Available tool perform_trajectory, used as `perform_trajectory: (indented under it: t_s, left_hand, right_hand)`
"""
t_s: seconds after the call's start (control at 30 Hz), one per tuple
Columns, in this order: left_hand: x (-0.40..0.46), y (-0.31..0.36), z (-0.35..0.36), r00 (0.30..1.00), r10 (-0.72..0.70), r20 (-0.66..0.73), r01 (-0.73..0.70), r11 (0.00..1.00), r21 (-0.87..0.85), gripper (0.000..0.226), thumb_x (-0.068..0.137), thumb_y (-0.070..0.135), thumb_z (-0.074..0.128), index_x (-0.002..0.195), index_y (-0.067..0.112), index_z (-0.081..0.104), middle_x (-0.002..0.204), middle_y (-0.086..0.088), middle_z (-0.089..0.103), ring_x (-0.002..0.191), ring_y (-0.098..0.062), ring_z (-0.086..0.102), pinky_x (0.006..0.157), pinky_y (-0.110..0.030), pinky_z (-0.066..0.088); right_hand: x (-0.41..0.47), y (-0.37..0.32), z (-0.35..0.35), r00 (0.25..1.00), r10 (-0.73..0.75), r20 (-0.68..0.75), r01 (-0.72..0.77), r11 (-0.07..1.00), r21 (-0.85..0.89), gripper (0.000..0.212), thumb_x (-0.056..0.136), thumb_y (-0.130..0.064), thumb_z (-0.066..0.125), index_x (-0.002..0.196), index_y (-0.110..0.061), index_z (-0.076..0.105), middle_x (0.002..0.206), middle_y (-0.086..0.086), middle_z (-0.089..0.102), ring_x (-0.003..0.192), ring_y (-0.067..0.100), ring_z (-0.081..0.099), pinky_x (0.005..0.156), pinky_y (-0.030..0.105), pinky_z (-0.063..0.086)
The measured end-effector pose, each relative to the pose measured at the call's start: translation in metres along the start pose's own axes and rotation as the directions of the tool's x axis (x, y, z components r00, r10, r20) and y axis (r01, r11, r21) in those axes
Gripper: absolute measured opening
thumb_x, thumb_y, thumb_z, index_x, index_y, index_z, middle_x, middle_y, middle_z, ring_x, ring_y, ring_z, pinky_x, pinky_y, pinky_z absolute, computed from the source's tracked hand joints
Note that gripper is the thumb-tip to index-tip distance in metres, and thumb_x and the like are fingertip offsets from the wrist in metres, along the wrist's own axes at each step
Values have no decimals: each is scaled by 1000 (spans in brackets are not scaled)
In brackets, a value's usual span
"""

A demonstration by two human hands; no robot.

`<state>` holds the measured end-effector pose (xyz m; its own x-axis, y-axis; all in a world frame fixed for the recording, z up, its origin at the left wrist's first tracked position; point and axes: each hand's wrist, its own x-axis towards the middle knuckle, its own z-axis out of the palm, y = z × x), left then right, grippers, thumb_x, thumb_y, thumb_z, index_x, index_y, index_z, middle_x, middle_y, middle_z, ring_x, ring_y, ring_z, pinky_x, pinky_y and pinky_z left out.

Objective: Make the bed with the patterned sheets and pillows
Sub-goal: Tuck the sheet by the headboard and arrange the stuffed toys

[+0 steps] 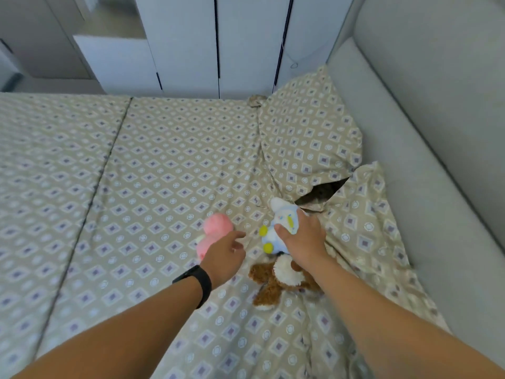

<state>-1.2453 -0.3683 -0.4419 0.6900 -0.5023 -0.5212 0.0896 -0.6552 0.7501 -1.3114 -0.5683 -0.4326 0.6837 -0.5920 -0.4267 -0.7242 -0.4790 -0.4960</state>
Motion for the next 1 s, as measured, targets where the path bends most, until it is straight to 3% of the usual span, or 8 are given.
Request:
perform_trajectory:
  t_s: [0.07, 0.2, 0.33, 0.47, 0.57, 0.67, 0.87, 1.0]
  left_hand:
    - [-52, 29, -28, 999, 43, 22, -44, 999, 26, 37, 102, 18, 47, 137, 27, 56, 118, -3, 65, 87, -16, 61, 63, -15, 46]
    - [-173, 98, -89, 982, 170, 84, -179, 978, 106, 29, 101, 23, 52, 126, 30, 65, 119, 11, 66, 108, -10, 60, 90, -26, 47]
    - [-278, 143, -129, 951, 310, 4, -308, 942, 132, 25, 99, 26, 54, 118, 36, 67, 110, 16, 70, 100, -7, 63, 84, -26, 49]
    - [-362, 153, -142, 926, 377, -33, -369, 919, 136, 23, 98, 30, 55, 113, 42, 67, 105, 20, 70, 94, -2, 65, 82, -26, 52]
    - [-404, 149, -141, 917, 390, -78, -375, 914, 157, 24, 100, 27, 55, 116, 39, 67, 105, 21, 70, 92, 3, 65, 79, -19, 49]
    - [-449, 138, -143, 913, 361, -192, -342, 931, 126, 24, 99, 24, 56, 113, 39, 68, 104, 22, 70, 91, 2, 66, 79, -17, 51]
    - [-519, 86, -167, 884, 228, -408, -208, 974, 95, 22, 100, 26, 56, 110, 41, 69, 100, 25, 70, 89, 1, 67, 79, -24, 55]
    - [-575, 49, -179, 858, 179, -481, -188, 982, 29, 23, 100, 23, 57, 109, 41, 69, 100, 27, 70, 92, 0, 68, 85, -27, 56]
  right_hand:
    - [-52, -27, -24, 999, -35, 15, 35, 999, 3, 76, 96, -61, 52, 158, -24, 29, 159, 8, 26, 147, 35, 22, 112, 43, 30]
    - [-176, -82, -81, 983, -185, -17, 185, 983, 2, 52, 96, -53, 57, 141, -27, 52, 153, -3, 32, 143, 27, 22, 108, 38, 30]
    - [-276, -122, -128, 931, -340, -129, 348, 937, 42, 36, 98, -43, 59, 130, -28, 60, 137, -10, 50, 131, 17, 40, 101, 32, 40]
    - [-355, -136, -148, 892, -442, -88, 448, 891, 67, 28, 99, -43, 58, 122, -29, 65, 120, -16, 59, 111, 6, 55, 98, 33, 47]
    - [-388, -143, -151, 855, -512, -82, 518, 853, 66, 23, 99, -42, 58, 117, -31, 66, 108, -23, 55, 103, 2, 55, 96, 33, 49]
    - [-412, -156, -145, 803, -593, -61, 596, 799, 81, 23, 99, -43, 57, 117, -33, 65, 111, -22, 58, 102, -1, 55, 95, 34, 50]
    - [-454, -206, -111, 641, -767, -32, 766, 636, 95, 29, 96, -54, 50, 119, -40, 60, 113, -26, 56, 106, -1, 55, 96, 40, 49]
    - [-515, -223, -82, 575, -818, 8, 809, 570, 145, 20, 98, -42, 57, 117, -36, 64, 110, -24, 58, 105, -1, 54, 93, 32, 49]
